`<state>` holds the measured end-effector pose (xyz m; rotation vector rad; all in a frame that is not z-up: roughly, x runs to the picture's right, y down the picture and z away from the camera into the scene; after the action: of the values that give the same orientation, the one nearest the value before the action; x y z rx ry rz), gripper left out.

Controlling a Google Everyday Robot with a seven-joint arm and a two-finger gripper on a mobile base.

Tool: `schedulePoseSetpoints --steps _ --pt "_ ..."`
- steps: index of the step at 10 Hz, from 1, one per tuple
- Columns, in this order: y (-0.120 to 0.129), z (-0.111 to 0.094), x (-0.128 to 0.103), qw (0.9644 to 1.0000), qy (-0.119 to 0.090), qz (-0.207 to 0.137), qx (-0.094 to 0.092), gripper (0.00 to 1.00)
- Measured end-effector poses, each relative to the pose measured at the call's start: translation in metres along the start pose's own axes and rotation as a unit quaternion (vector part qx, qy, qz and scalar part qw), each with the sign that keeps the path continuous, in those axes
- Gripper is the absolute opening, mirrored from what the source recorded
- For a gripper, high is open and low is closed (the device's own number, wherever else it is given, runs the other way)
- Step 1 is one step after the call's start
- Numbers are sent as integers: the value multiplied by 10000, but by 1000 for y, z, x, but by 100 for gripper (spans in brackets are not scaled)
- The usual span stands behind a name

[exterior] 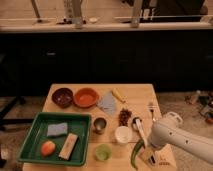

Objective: Place brush in red bowl

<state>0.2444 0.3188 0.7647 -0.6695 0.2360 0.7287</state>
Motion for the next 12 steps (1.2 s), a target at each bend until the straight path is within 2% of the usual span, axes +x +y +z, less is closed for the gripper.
schedulePoseSetpoints --steps 4,9,11,12 --pt "2 7 -2 9999 52 -68 -105 80" --pt "2 13 -3 9989 68 -195 -420 80" --pt "2 13 -4 9988 60 -202 -441 72" --pt "2 13 -4 9988 52 -197 -438 57"
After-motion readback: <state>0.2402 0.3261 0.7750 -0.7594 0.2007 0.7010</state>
